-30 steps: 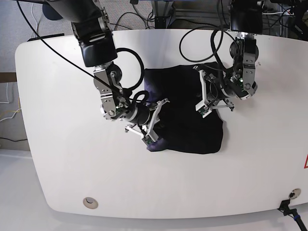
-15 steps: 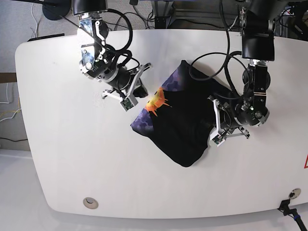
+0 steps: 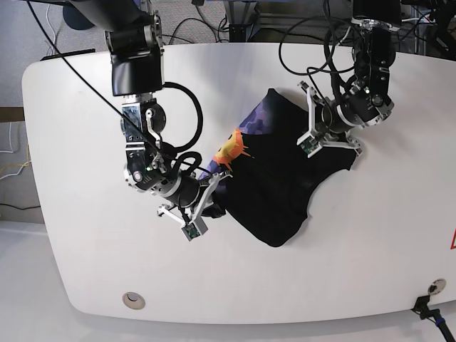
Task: Fold the T-shirt properly
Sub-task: 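Grasp the bundle's edges with both grippers and square it flat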
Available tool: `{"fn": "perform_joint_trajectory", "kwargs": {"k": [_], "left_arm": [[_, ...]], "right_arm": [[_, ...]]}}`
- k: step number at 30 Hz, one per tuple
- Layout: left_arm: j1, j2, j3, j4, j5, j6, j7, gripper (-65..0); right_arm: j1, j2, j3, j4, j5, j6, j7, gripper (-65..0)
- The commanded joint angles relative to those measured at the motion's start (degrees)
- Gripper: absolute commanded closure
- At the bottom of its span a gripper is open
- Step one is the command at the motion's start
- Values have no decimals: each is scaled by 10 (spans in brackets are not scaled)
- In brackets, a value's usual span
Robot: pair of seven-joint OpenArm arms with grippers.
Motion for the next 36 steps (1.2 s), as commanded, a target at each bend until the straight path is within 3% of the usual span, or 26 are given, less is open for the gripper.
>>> {"fn": "perform_joint_trajectory", "kwargs": {"k": [1, 8, 16, 19, 25, 36], "left_arm": [[28, 12, -2, 10, -3, 1, -10, 0], [37, 15, -1, -1, -2, 1, -11, 0], [-75, 13, 2, -141, -2, 1, -11, 0], [-119, 12, 2, -211, -2, 1, -14, 0], [-162, -5, 32, -311, -2, 1, -85, 0], [-181, -11, 41, -319, -3, 1, -89, 0]], "right_arm": [[31, 1, 1, -40, 10, 6, 40, -14], [11, 9, 1, -108, 9, 6, 97, -14], [-48, 23, 1, -114, 11, 6, 112, -13], [-83, 31, 1, -75, 14, 6, 112, -13], [-151, 31, 2, 27, 10, 6, 89, -13], [-226, 27, 2, 112, 13, 5, 64, -13]]}}
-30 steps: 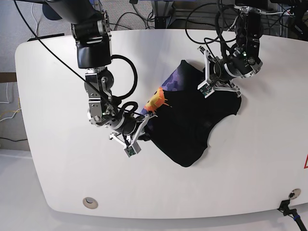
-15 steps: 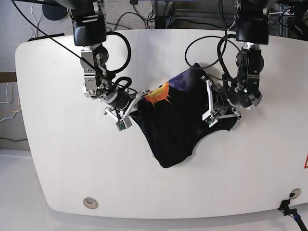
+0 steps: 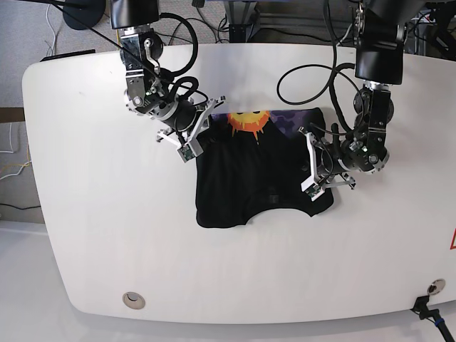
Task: Fold the T-shirt properly
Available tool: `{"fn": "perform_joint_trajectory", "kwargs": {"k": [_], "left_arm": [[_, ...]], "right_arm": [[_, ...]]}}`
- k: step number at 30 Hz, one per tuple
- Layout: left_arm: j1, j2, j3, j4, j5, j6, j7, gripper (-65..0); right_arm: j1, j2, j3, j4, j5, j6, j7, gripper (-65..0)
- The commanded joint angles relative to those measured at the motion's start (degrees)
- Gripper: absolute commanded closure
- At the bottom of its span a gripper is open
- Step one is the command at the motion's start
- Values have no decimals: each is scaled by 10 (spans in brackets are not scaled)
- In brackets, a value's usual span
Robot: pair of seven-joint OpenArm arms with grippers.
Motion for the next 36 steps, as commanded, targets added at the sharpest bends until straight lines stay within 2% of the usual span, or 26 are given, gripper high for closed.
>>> {"fn": "perform_joint_trajectory", "kwargs": {"k": [1, 5, 8, 10, 13, 18, 25, 28, 33, 36], "left_arm": [[-8, -3, 0, 8, 15, 1, 23, 0], [-5, -3, -2, 54, 15, 1, 23, 0], [13, -13, -18, 102, 16, 1, 23, 0], [35, -14, -41, 142, 19, 1, 23, 0], [81, -14, -82, 211, 57, 1, 16, 0], [197, -11, -154, 291, 79, 1, -124, 0], [343, 26, -249, 315, 78, 1, -329, 0], [401, 55, -289, 343, 79, 1, -358, 0], [499, 71, -315, 389, 77, 1, -360, 0], [548, 104, -331, 389, 77, 1, -361, 0]], "right_arm": [[3, 1, 1, 14, 6, 5, 3, -13], [0, 4, 2, 36, 5, 5, 4, -13], [-13, 5, 45, 63, 5, 5, 8, -13], [-20, 7, 71, 78, 5, 7, 29, -13], [-49, 48, 79, 103, 5, 7, 71, -13], [-110, 74, 79, 154, 4, 5, 124, -13], [-209, 63, 152, 183, 4, -33, 219, -13], [-260, 63, 166, 213, 4, -39, 233, -13], [-355, 61, 173, 258, 4, -39, 234, -13], [-415, 54, 173, 261, 5, -39, 237, -13]]}}
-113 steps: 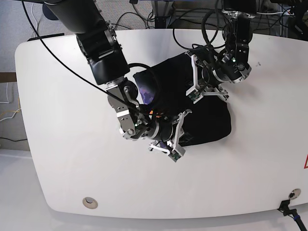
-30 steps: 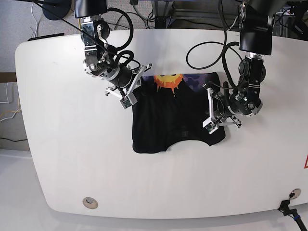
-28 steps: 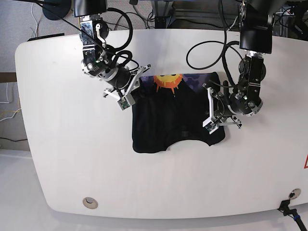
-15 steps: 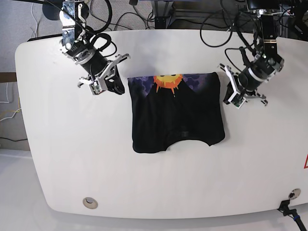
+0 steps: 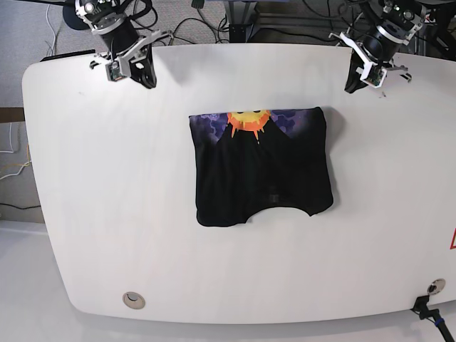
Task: Fold the T-shirt properly
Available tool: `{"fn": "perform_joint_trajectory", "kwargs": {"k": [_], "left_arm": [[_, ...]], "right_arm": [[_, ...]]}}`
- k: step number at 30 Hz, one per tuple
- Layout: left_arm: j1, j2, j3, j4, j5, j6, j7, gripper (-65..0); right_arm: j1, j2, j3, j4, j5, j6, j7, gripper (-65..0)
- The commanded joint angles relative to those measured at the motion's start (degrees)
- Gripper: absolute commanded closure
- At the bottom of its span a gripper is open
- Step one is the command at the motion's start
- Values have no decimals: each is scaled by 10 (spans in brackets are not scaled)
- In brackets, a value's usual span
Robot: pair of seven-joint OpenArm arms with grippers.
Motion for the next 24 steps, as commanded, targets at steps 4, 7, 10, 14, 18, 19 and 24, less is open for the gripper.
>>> {"fn": "perform_joint_trajectory", "kwargs": {"k": [4, 7, 10, 14, 18, 19, 24], "left_arm": [[92, 58, -33, 9, -11, -1, -15, 0], [143, 77, -30, 6, -10, -1, -15, 0], [181, 92, -24, -16, -10, -1, -15, 0], [200, 100, -16, -102, -8, -1, -15, 0], [175, 96, 9, -230, -7, -1, -17, 0], [154, 92, 10, -266, -6, -1, -17, 0], [40, 53, 50, -458, 18, -1, -15, 0]], "right_arm": [[-109, -30, 3, 14, 10, 1, 52, -13], [-168, -32, 3, 14, 10, 1, 55, -13], [-215, -33, 3, 2, 10, 1, 54, -13], [-220, -33, 0, -76, 10, 1, 52, -13], [-169, -29, -15, -210, 10, 1, 52, -13], [-151, -29, -26, -255, 10, 1, 52, -13], [-28, -20, -84, -456, 9, 1, 55, -13]]}}
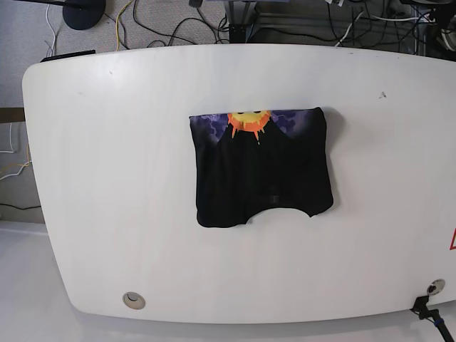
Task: Fold the T-shirt properly
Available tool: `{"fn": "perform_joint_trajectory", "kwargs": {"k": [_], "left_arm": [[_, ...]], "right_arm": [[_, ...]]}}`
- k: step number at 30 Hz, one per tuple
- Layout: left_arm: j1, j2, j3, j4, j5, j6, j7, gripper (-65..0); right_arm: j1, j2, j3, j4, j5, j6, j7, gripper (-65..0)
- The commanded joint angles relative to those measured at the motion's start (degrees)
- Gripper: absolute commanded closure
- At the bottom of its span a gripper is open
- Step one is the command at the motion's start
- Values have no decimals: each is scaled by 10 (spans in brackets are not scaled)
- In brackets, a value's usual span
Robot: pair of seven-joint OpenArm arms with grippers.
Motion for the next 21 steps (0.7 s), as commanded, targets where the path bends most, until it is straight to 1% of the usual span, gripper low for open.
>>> {"fn": "perform_joint_trajectory", "kwargs": {"k": [1, 4, 8, 9, 10, 12, 13, 15, 16, 19, 21], "left_arm": [[-57, -20, 26, -116, 23, -1, -5, 0], [-139, -29, 37, -235, 52, -1, -5, 0], [-228, -32, 38, -363, 77, -1, -6, 0], [-243, -32, 38, -387, 88, 14, -8, 0], [-257, -32, 38, -408, 101, 37, -18, 0], [-286, -32, 38, -454, 126, 80, -38, 0], [-298, -32, 38, -477, 135, 100, -43, 0], [-323, -32, 38, -520, 149, 137, -45, 0], [-337, -32, 38, -537, 153, 154, -45, 0], [-368, -33, 38, -583, 158, 214, -45, 0], [-386, -40, 38, -604, 158, 241, -45, 0]], "right_arm": [[47, 7, -19, -82, 6, 6, 9, -13], [111, 5, -26, -175, 6, 7, 9, -13], [186, 6, -57, -272, 6, 7, 9, -13], [206, 6, -64, -302, 6, 6, 9, -13], [224, 6, -70, -331, 6, 6, 14, -13], [253, 4, -86, -381, 6, 3, 39, -13], [266, 4, -96, -404, 6, -10, 51, -13], [294, 4, -115, -444, 6, -40, 53, -13], [304, 4, -123, -456, 6, -49, 53, -13], [326, 4, -142, -481, 6, -55, 53, -13], [342, 3, -145, -506, 6, -66, 53, -14]]}}
